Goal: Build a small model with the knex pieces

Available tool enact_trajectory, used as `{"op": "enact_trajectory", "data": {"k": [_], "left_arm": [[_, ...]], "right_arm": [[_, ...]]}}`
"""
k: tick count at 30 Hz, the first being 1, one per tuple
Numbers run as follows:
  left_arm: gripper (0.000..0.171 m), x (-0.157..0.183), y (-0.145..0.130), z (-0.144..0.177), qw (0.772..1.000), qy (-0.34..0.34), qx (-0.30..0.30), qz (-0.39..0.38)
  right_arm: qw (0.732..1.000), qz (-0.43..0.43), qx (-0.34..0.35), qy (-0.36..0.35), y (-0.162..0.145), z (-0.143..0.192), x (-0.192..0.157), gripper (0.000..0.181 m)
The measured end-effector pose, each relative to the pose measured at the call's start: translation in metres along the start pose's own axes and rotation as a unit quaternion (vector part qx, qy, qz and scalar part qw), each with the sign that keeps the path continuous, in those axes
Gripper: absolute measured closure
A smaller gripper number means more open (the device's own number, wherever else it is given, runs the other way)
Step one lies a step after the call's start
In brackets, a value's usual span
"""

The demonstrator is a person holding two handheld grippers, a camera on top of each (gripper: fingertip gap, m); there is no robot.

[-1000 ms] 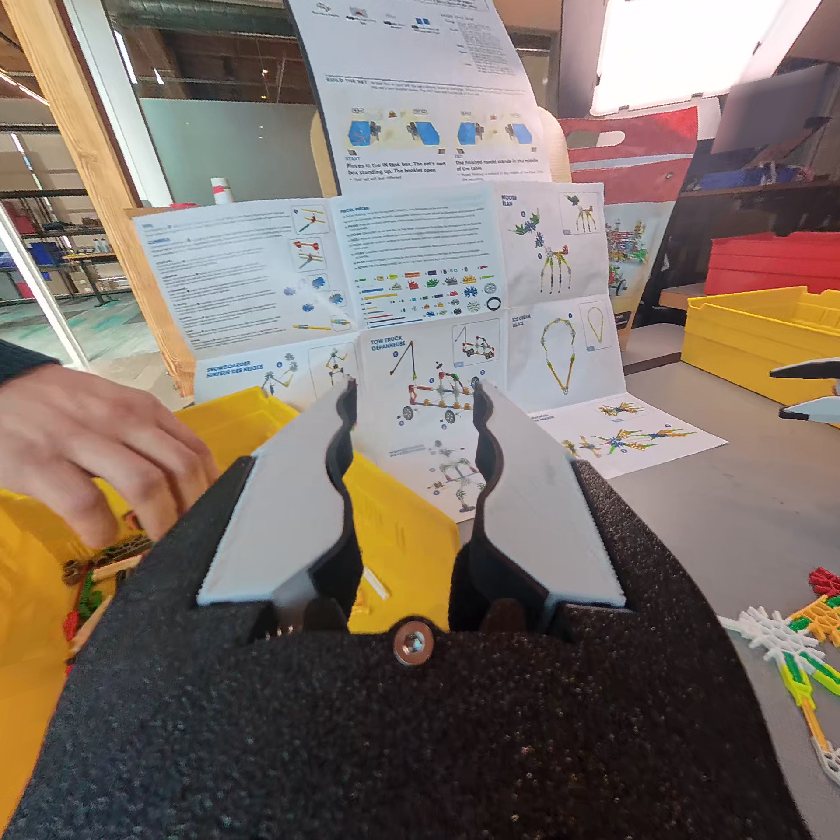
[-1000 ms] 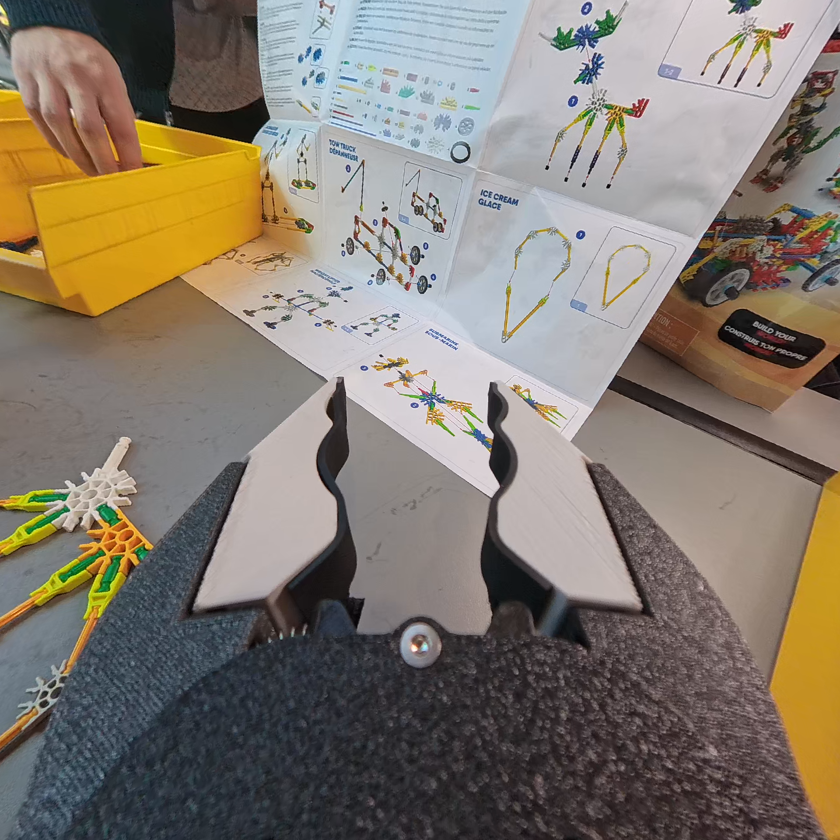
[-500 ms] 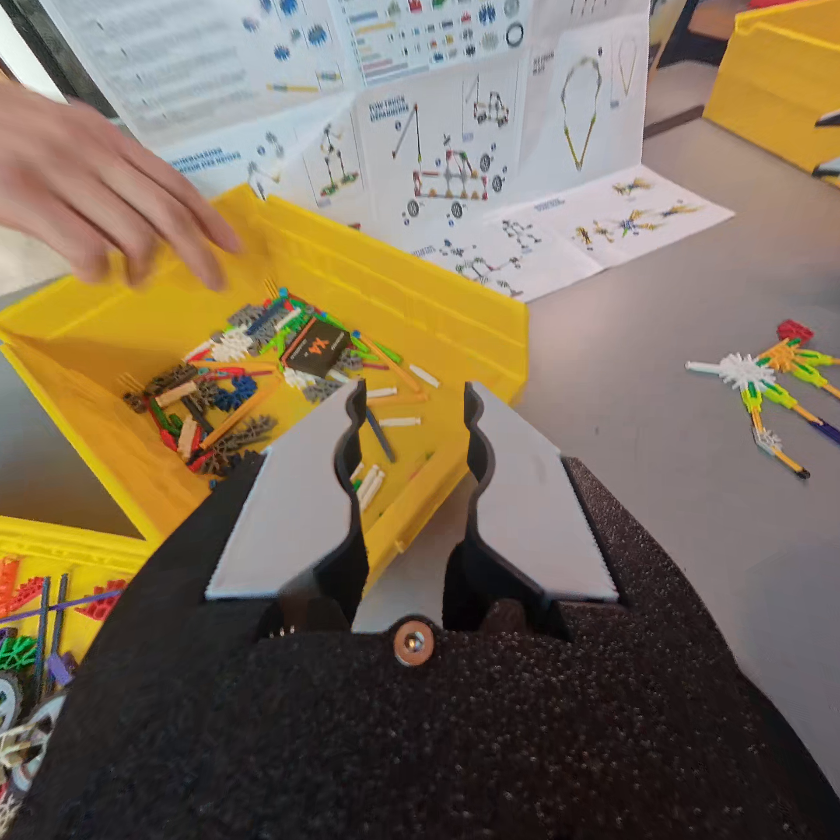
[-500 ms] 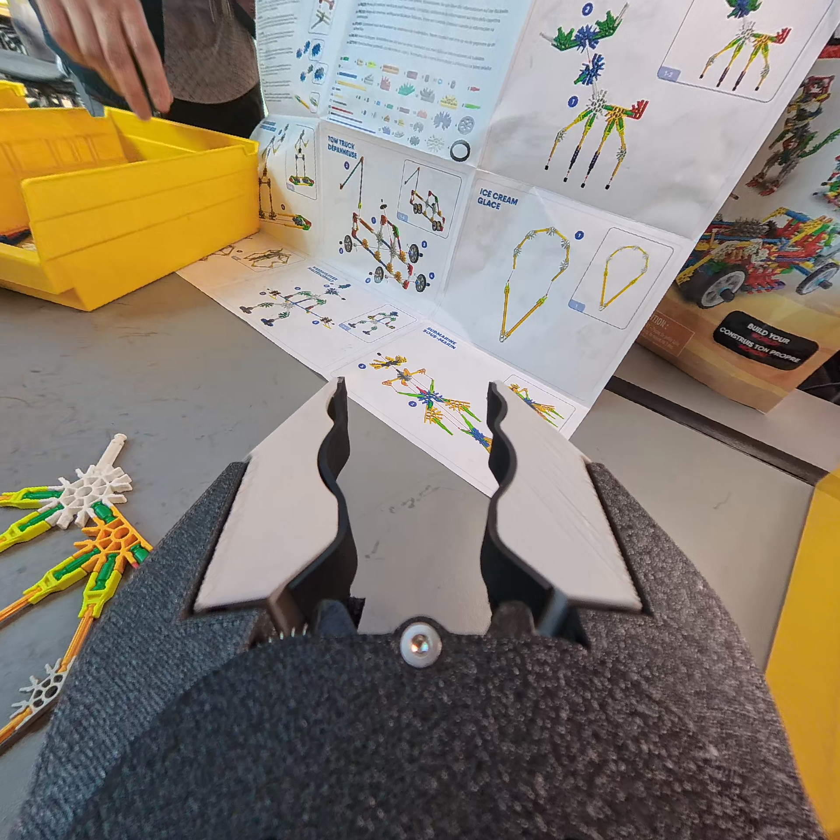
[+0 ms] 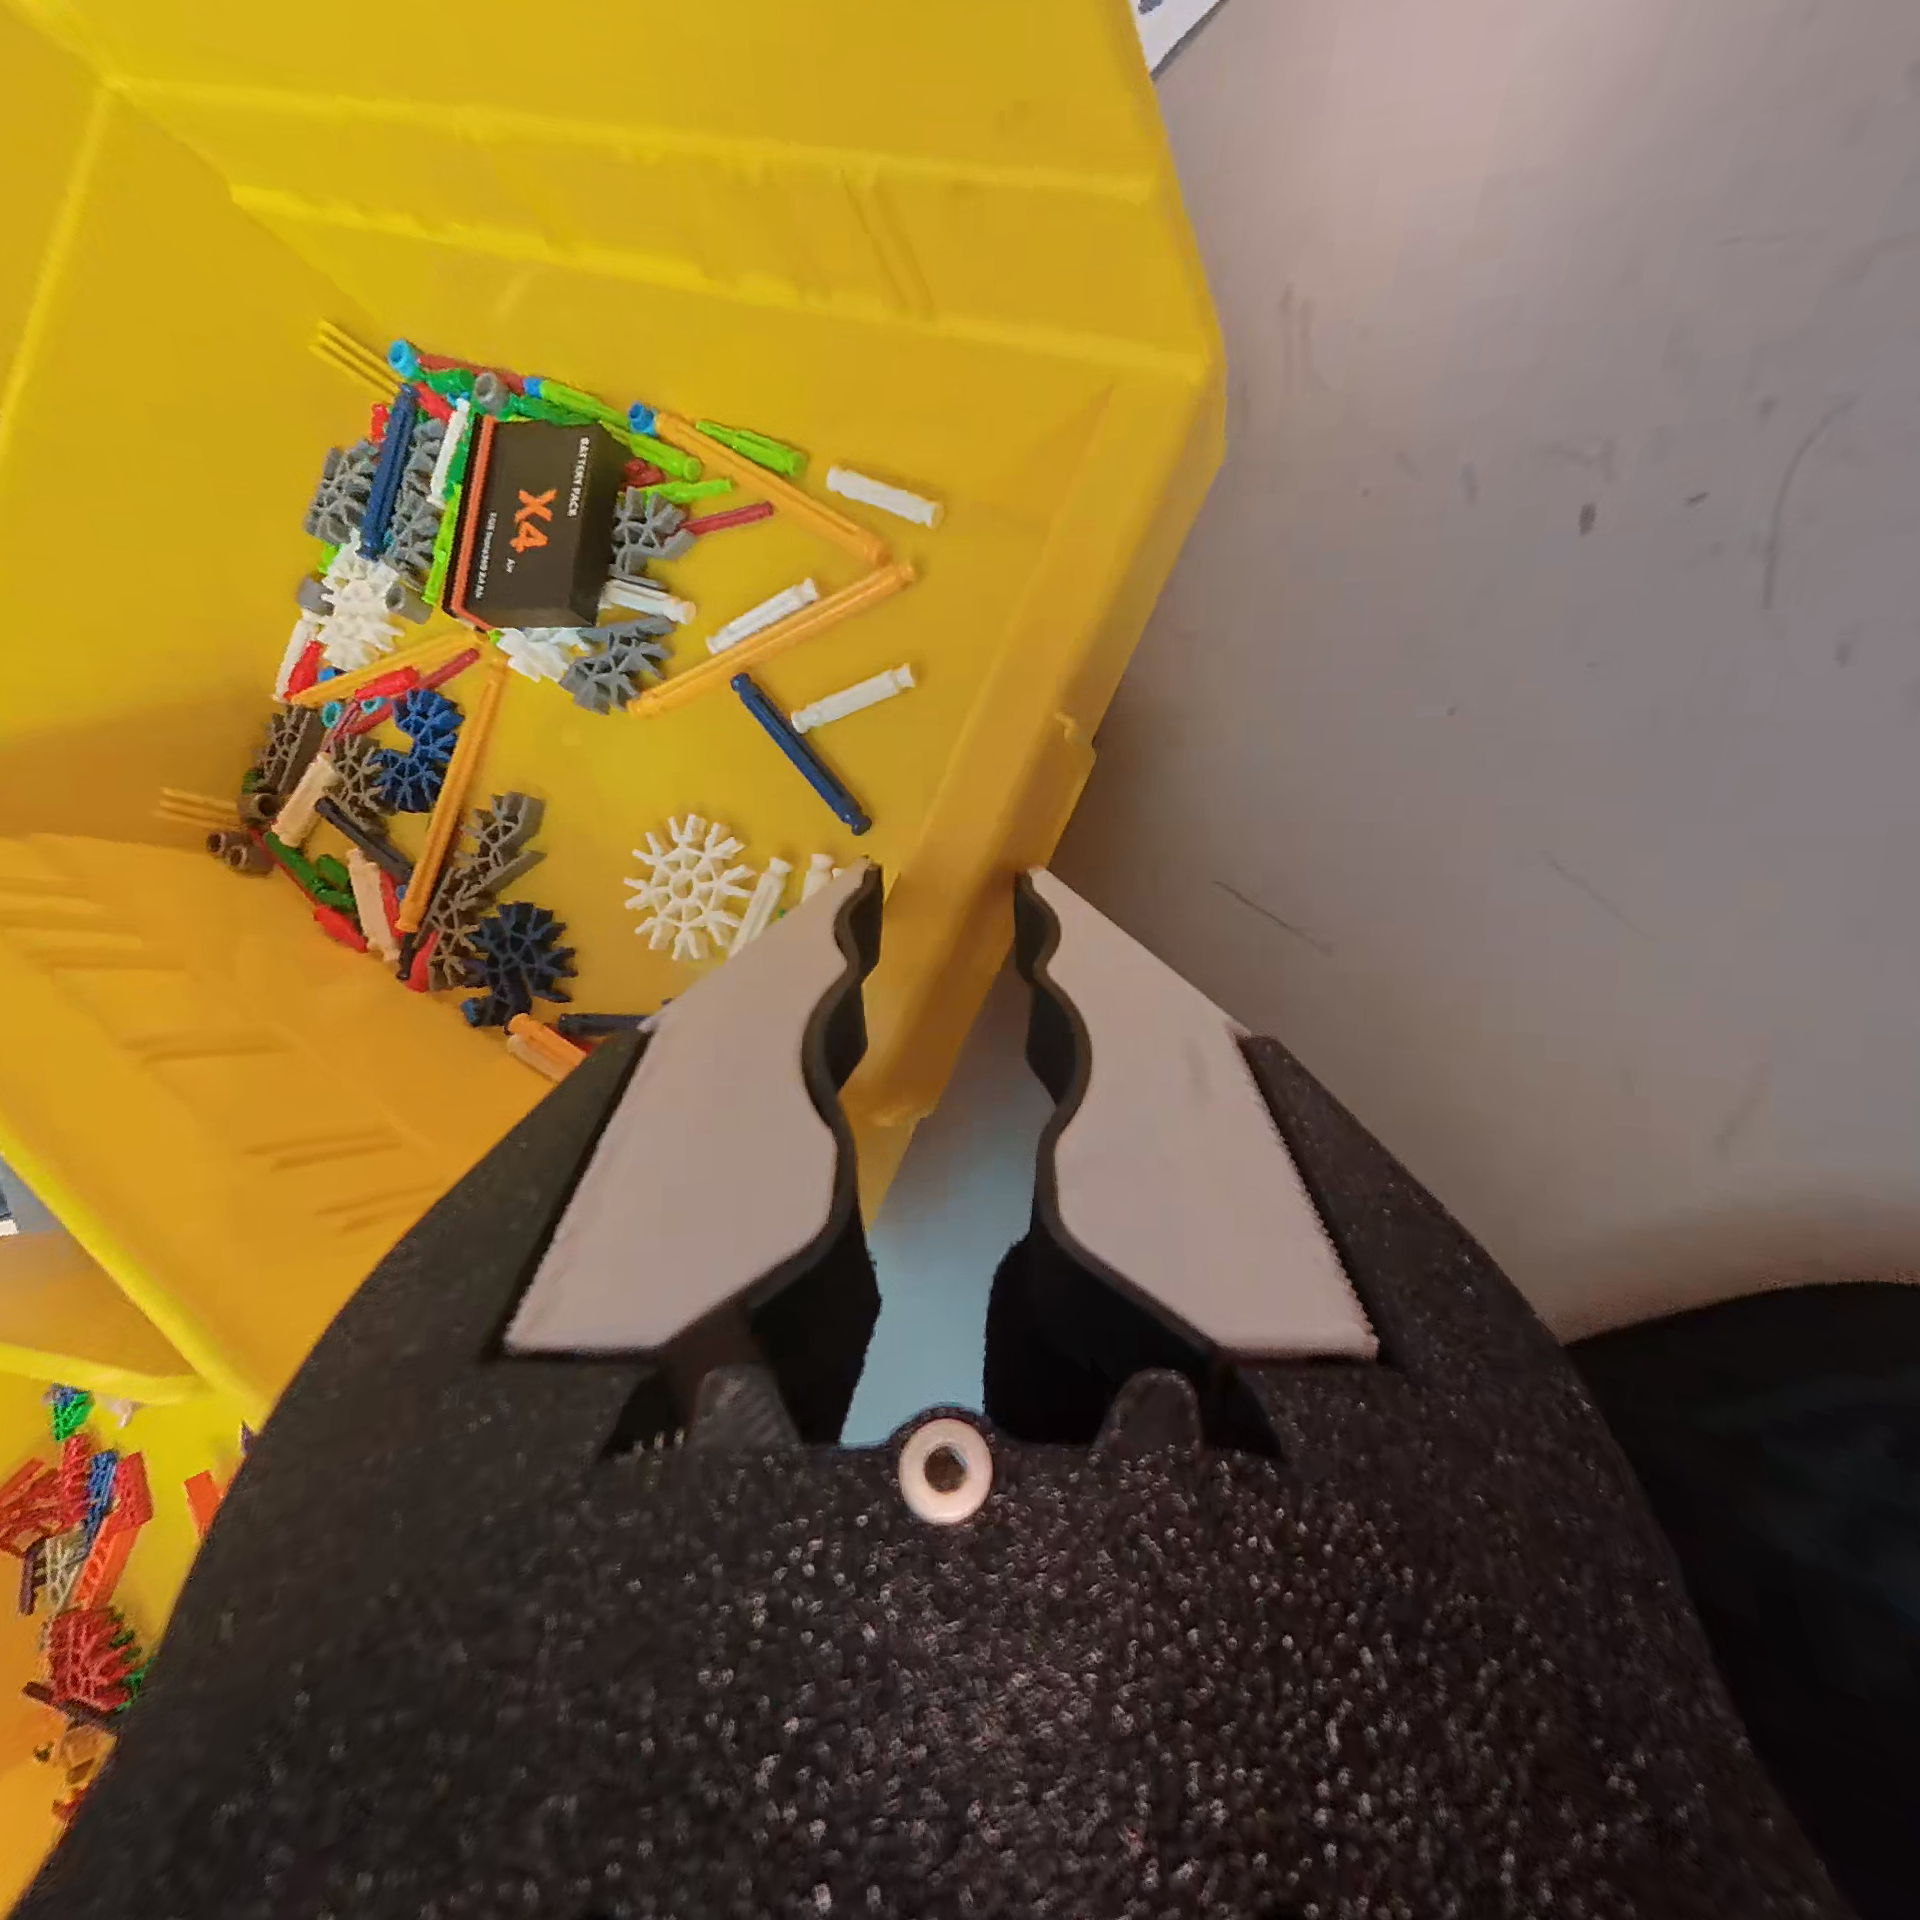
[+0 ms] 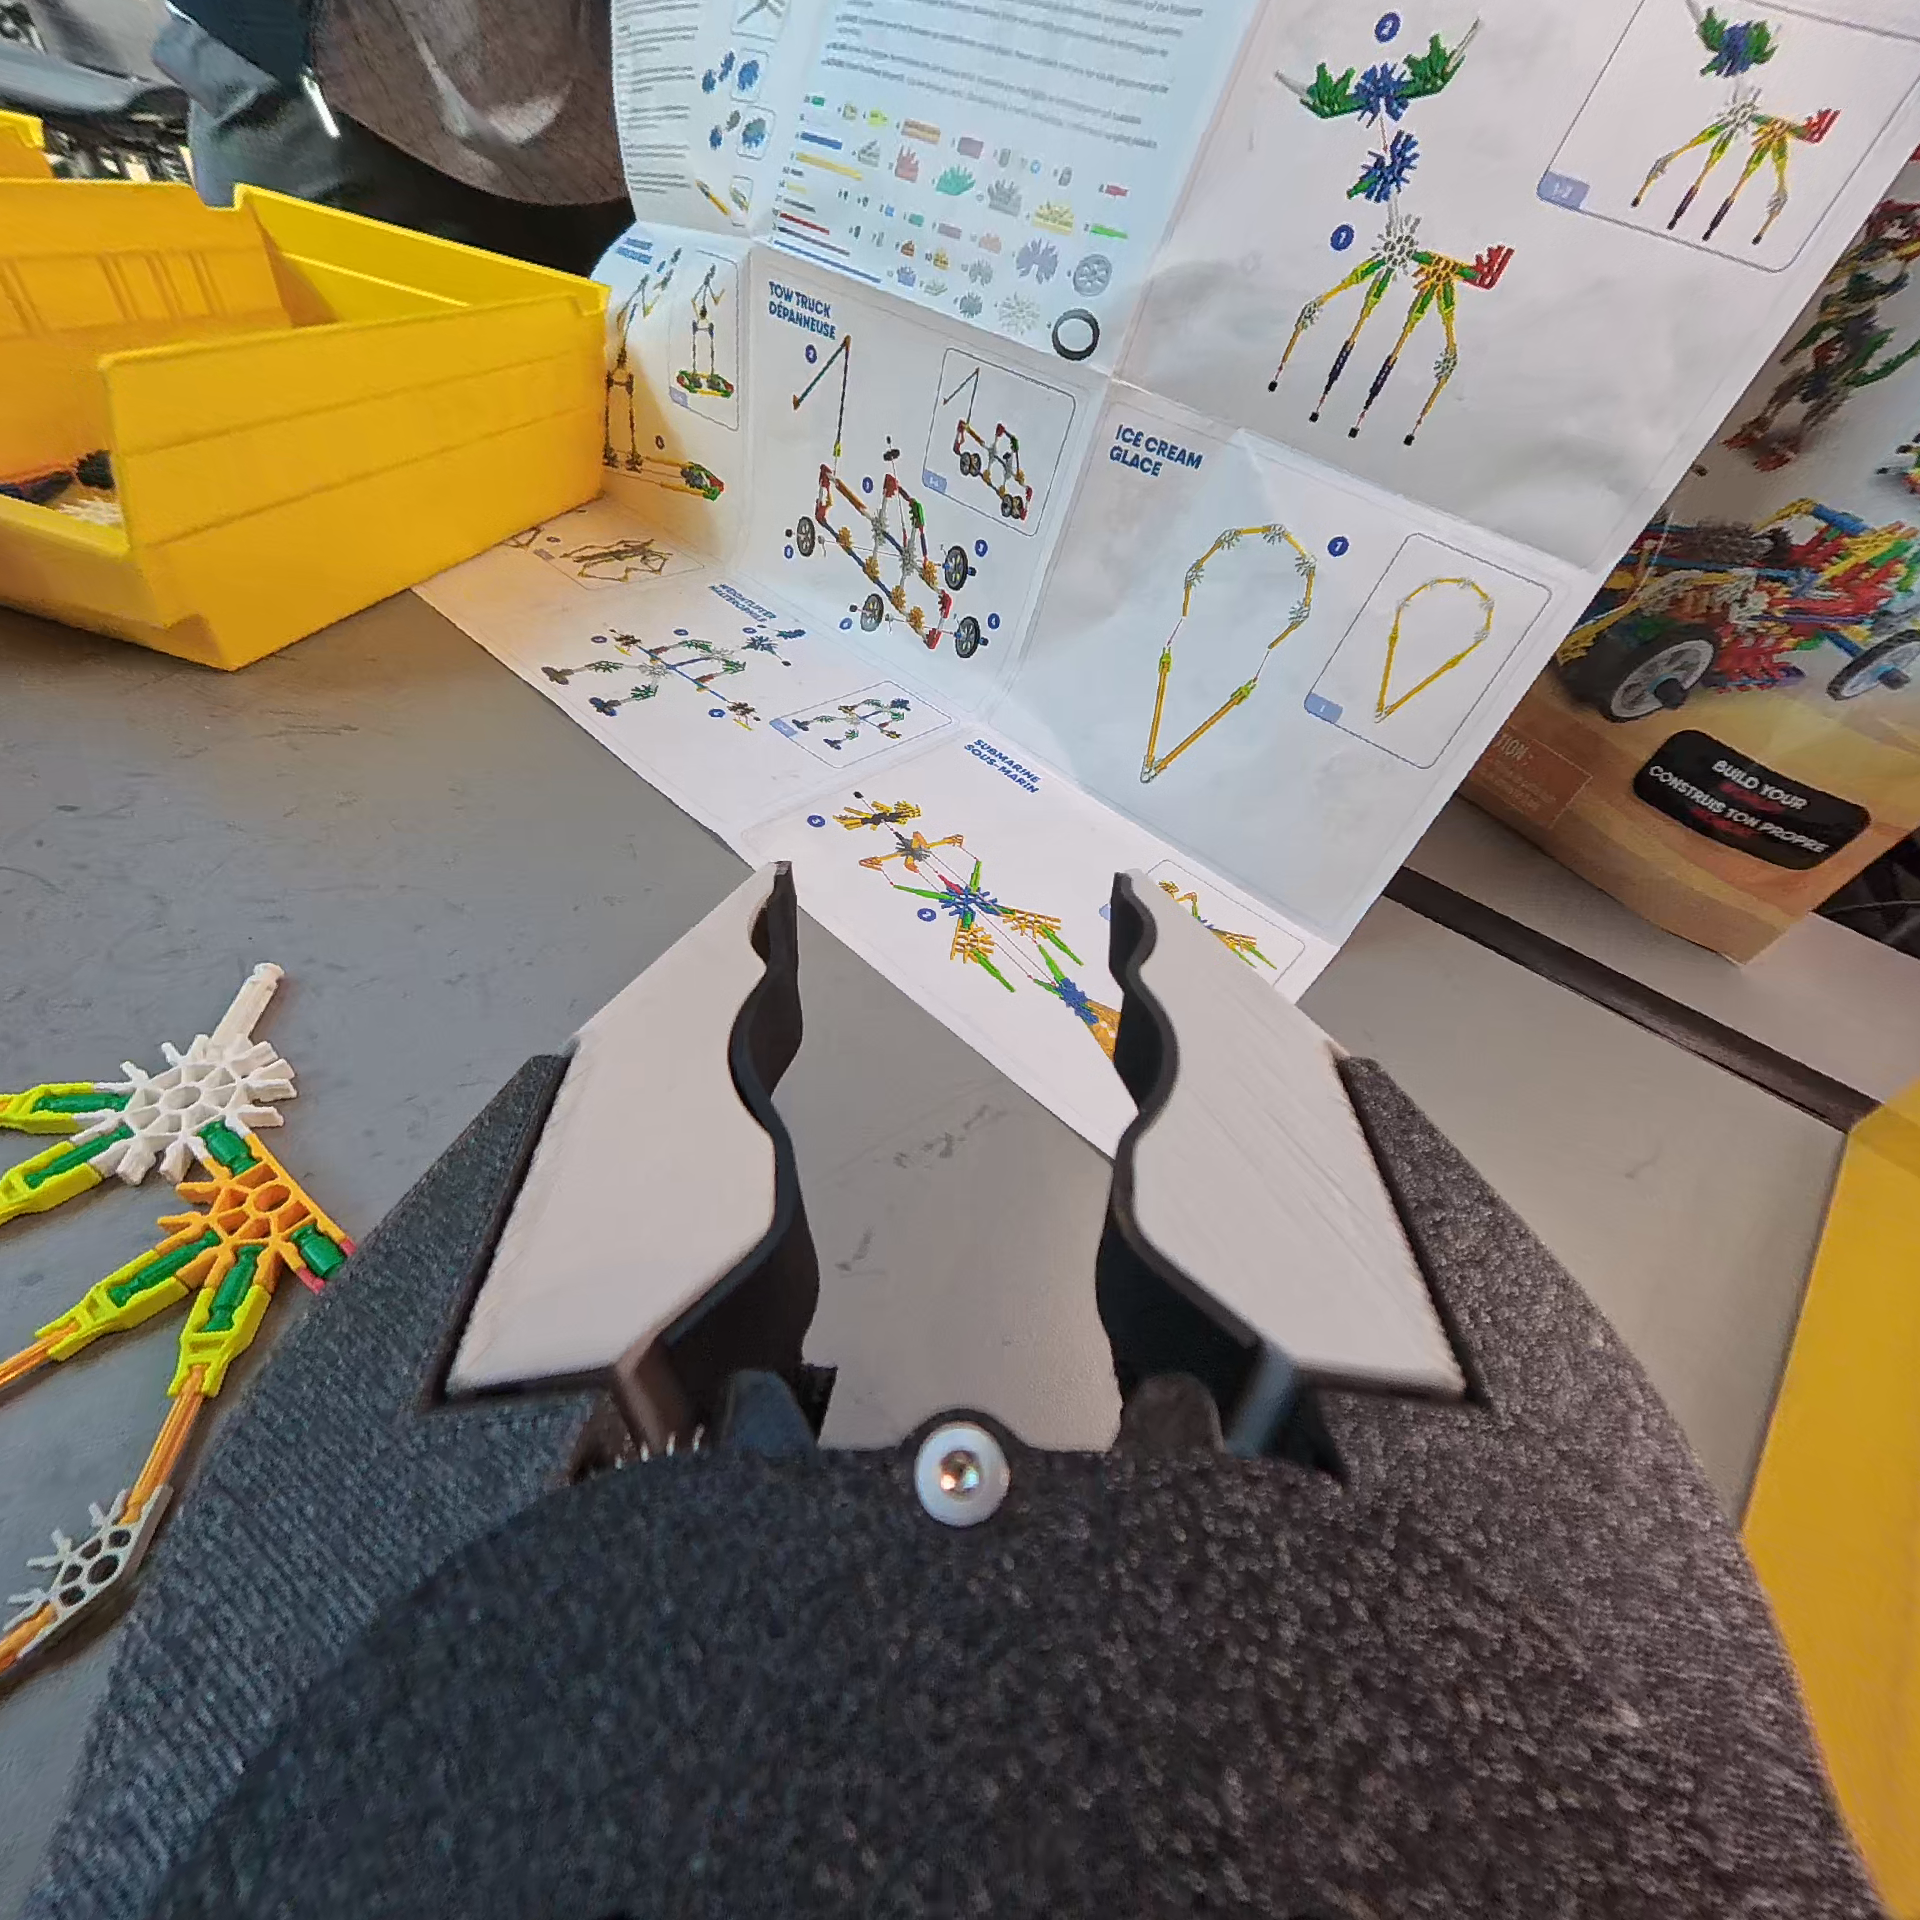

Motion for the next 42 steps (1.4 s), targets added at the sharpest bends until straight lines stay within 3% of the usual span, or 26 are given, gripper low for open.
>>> {"op": "enact_trajectory", "data": {"k": [7, 11, 14, 18, 21, 25, 28, 31, 34, 37, 42], "left_arm": [[0.147, 0.007, 0.012, -0.004, 1.000, 0.002, 0.030, -0.001], [0.145, 0.003, 0.036, 0.013, 0.990, -0.044, 0.121, 0.054], [0.138, -0.023, 0.056, 0.019, 0.985, -0.020, 0.147, 0.086], [0.129, -0.062, 0.071, -0.009, 0.988, -0.007, 0.096, 0.119], [0.116, -0.086, 0.062, -0.048, 0.993, 0.005, -0.011, 0.119], [0.120, -0.103, 0.054, -0.078, 0.989, 0.023, -0.090, 0.112], [0.120, -0.106, 0.052, -0.081, 0.985, 0.031, -0.133, 0.107], [0.121, -0.104, 0.061, -0.073, 0.984, 0.041, -0.149, 0.090], [0.120, -0.102, 0.083, -0.074, 0.990, 0.031, -0.125, 0.055], [0.113, -0.111, 0.094, -0.092, 0.990, 0.006, -0.140, 0.015], [0.107, -0.131, 0.088, -0.122, 0.980, -0.063, -0.191, 0.010]], "right_arm": [[1.000, 0.007, -0.002, 0.003, -0.001, -0.001, -0.003, 0.122], [1.000, 0.011, -0.004, 0.003, -0.001, -0.001, -0.004, 0.122], [1.000, 0.014, -0.006, 0.005, -0.001, -0.002, -0.005, 0.123], [1.000, 0.019, -0.005, 0.006, 0.000, -0.002, -0.008, 0.123], [1.000, 0.016, -0.004, 0.007, 0.000, -0.001, -0.007, 0.123], [1.000, 0.006, -0.001, 0.010, 0.001, -0.001, -0.005, 0.123], [1.000, 0.003, 0.000, 0.013, 0.001, 0.000, -0.004, 0.123], [1.000, 0.006, -0.003, 0.015, 0.000, -0.001, -0.005, 0.123], [1.000, 0.011, -0.004, 0.017, 0.000, -0.001, -0.007, 0.123], [1.000, 0.014, -0.005, 0.017, 0.000, -0.002, -0.008, 0.123], [1.000, 0.007, -0.002, 0.020, 0.000, 0.000, -0.007, 0.123]]}}
Point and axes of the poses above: each gripper's, where its closed fingertips meet, z back along the fingers, y out of its top, x = y × z across the jaws, the point moved 4 cm from there along z, back along the fingers, and after that the axes turned 6 degrees about -x, right-handed, at the moved point
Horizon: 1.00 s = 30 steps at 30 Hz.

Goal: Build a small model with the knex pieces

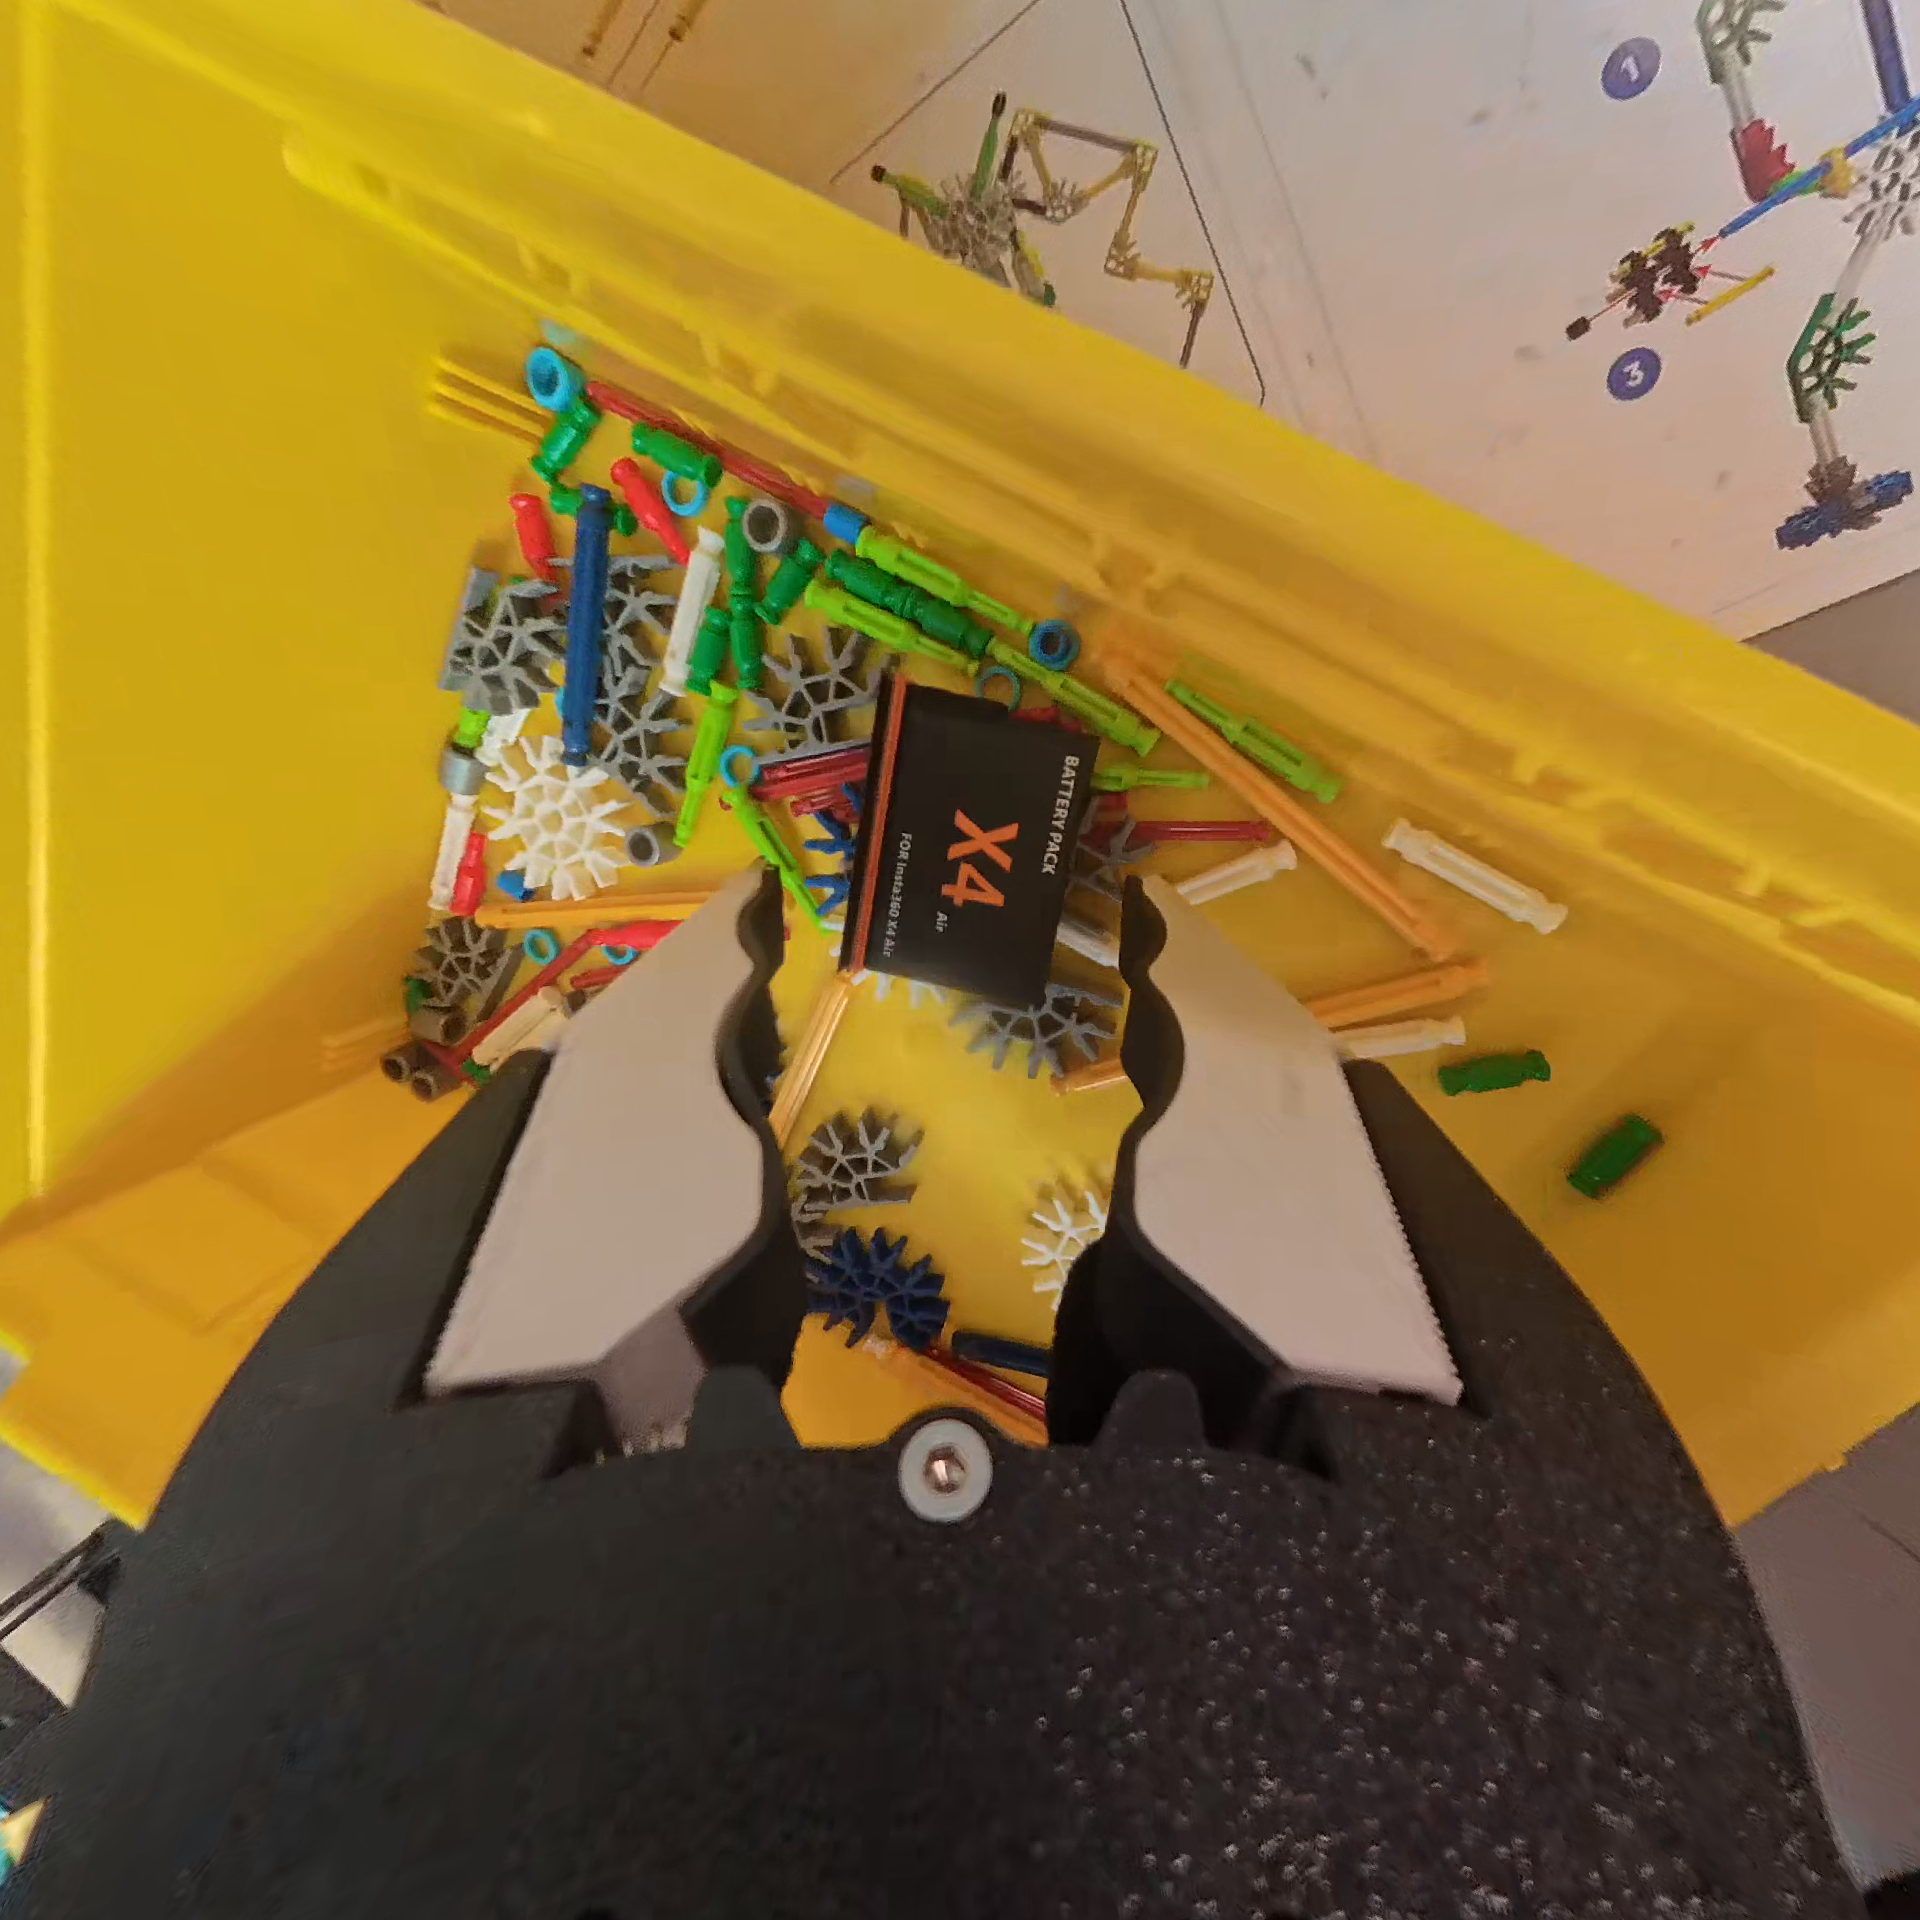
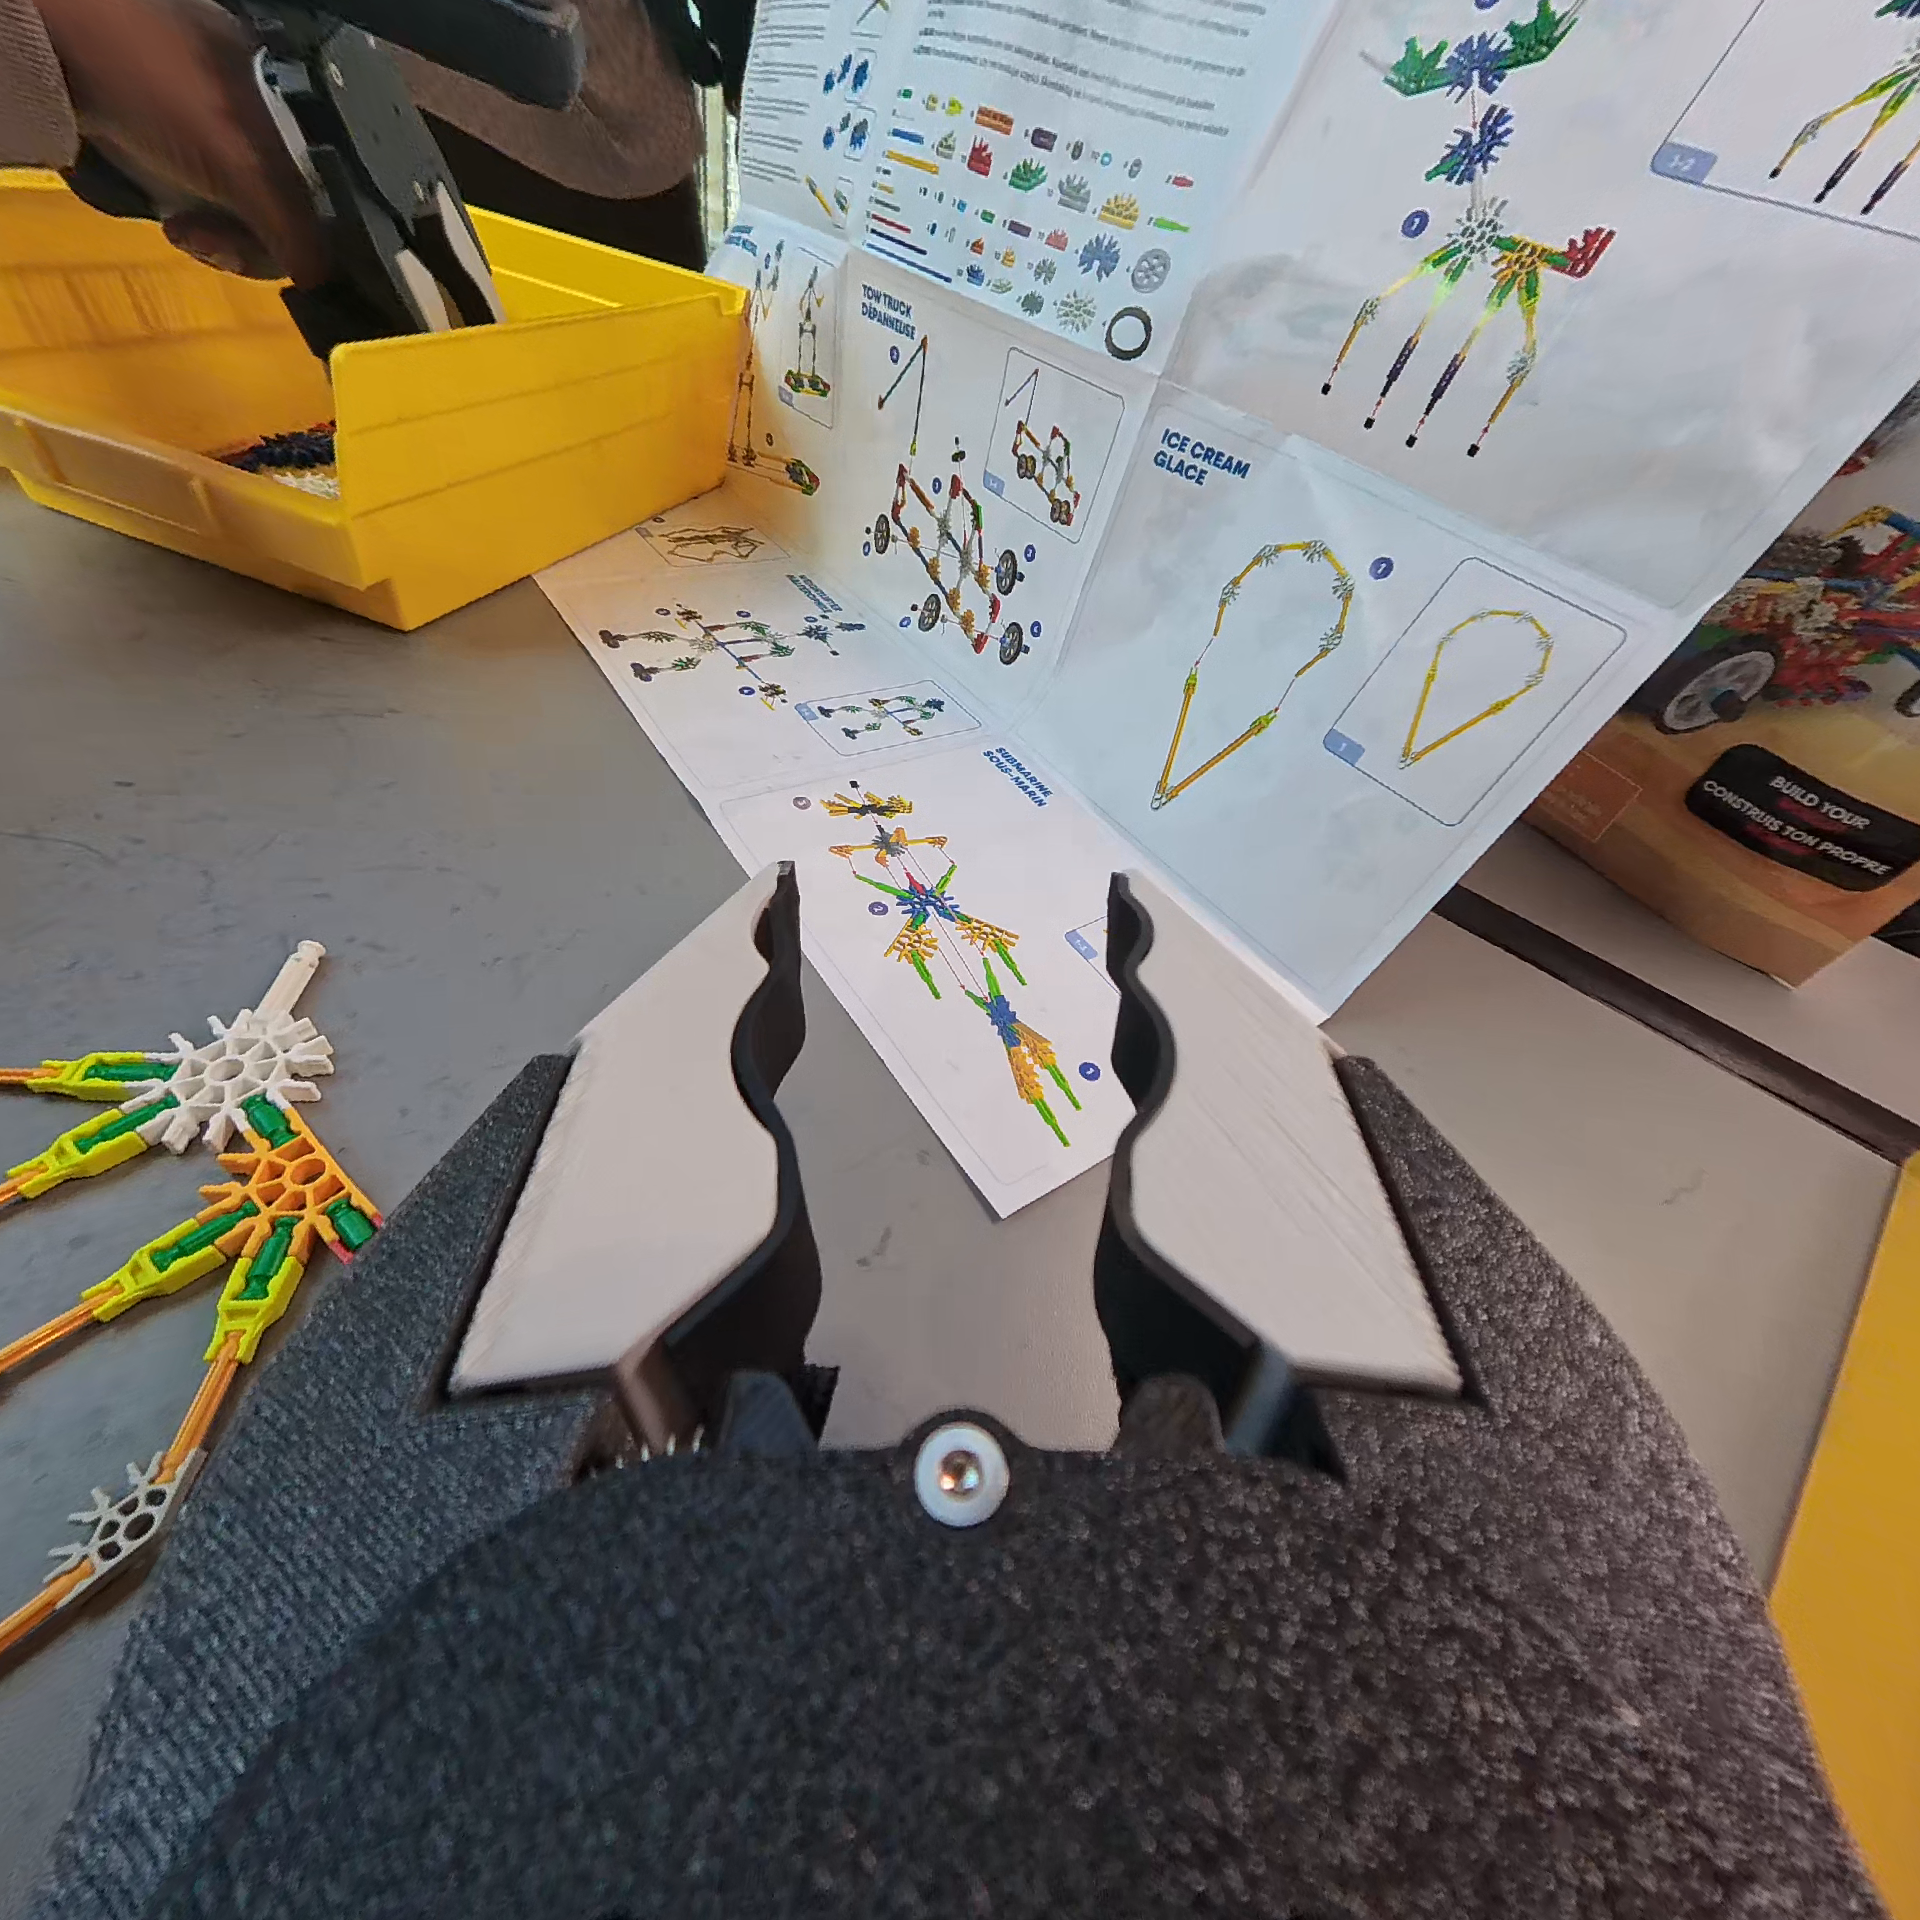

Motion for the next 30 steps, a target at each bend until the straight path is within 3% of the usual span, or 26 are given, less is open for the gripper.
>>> {"op": "enact_trajectory", "data": {"k": [2, 4, 8, 11, 14, 18, 22, 26, 30], "left_arm": [[0.110, -0.001, 0.000, -0.004, 0.999, -0.039, -0.002, 0.010], [0.129, -0.001, -0.001, -0.003, 0.998, -0.054, -0.004, 0.009], [0.130, -0.001, -0.009, 0.005, 1.000, -0.026, -0.007, 0.000], [0.130, 0.004, -0.008, 0.035, 0.998, 0.003, 0.058, 0.005], [0.130, 0.027, -0.004, 0.085, 0.984, 0.043, 0.172, -0.003], [0.130, 0.102, -0.005, 0.130, 0.947, 0.051, 0.314, -0.041], [0.130, 0.199, -0.005, 0.133, 0.915, 0.015, 0.392, -0.095], [0.130, 0.276, 0.005, 0.118, 0.887, -0.036, 0.429, -0.168], [0.130, 0.323, 0.006, 0.100, 0.874, -0.071, 0.418, -0.237]], "right_arm": [[1.000, -0.002, 0.000, 0.002, 0.000, 0.000, 0.000, 0.123], [1.000, -0.002, 0.000, 0.005, 0.000, 0.000, 0.000, 0.123], [1.000, 0.000, -0.001, 0.010, 0.000, 0.000, -0.001, 0.123], [1.000, 0.001, 0.001, 0.011, 0.000, 0.000, -0.002, 0.123], [1.000, 0.004, 0.002, 0.012, 0.001, 0.000, -0.003, 0.123], [0.999, 0.021, 0.017, 0.034, 0.005, 0.002, -0.013, 0.123], [0.991, 0.067, 0.043, 0.103, 0.016, 0.009, -0.042, 0.123], [0.971, 0.149, 0.038, 0.183, 0.016, 0.015, -0.083, 0.123], [0.941, 0.223, -0.004, 0.254, 0.002, 0.023, -0.118, 0.114]]}}
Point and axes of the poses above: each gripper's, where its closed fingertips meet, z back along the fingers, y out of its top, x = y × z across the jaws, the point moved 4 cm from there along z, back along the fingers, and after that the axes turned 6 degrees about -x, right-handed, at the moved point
